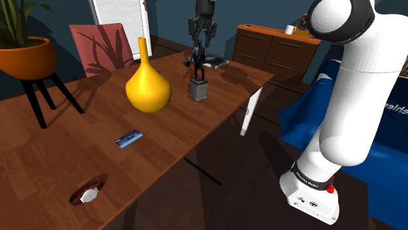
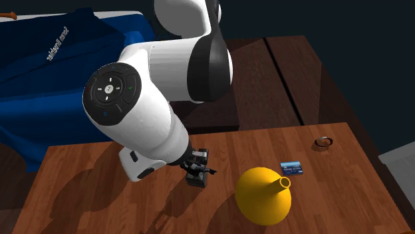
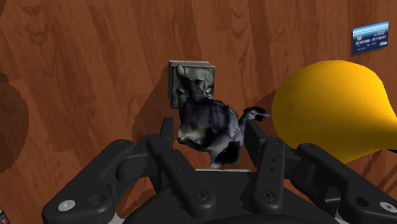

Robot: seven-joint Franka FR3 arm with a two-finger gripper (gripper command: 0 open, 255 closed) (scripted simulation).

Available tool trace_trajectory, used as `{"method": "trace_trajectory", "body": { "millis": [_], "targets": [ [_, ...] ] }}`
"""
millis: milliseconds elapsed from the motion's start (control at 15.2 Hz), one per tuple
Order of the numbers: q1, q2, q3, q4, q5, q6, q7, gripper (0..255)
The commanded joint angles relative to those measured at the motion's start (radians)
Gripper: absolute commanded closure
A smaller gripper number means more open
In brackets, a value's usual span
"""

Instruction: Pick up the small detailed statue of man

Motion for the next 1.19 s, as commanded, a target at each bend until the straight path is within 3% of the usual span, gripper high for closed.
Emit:
{"method": "trace_trajectory", "body": {
  "millis": [0, 594, 990, 1122],
  "targets": [
    [0.0, 0.003, 0.0, 0.0, 0.0, 0.0, 0.0, 255],
    [-0.015, 0.075, -0.001, 0.23, 0.014, -0.158, 0.016, 255],
    [-0.037, 0.172, 0.002, 0.47, 0.035, -0.301, 0.034, 255],
    [-0.038, 0.175, 0.002, 0.479, 0.036, -0.306, 0.035, 255]
  ]
}}
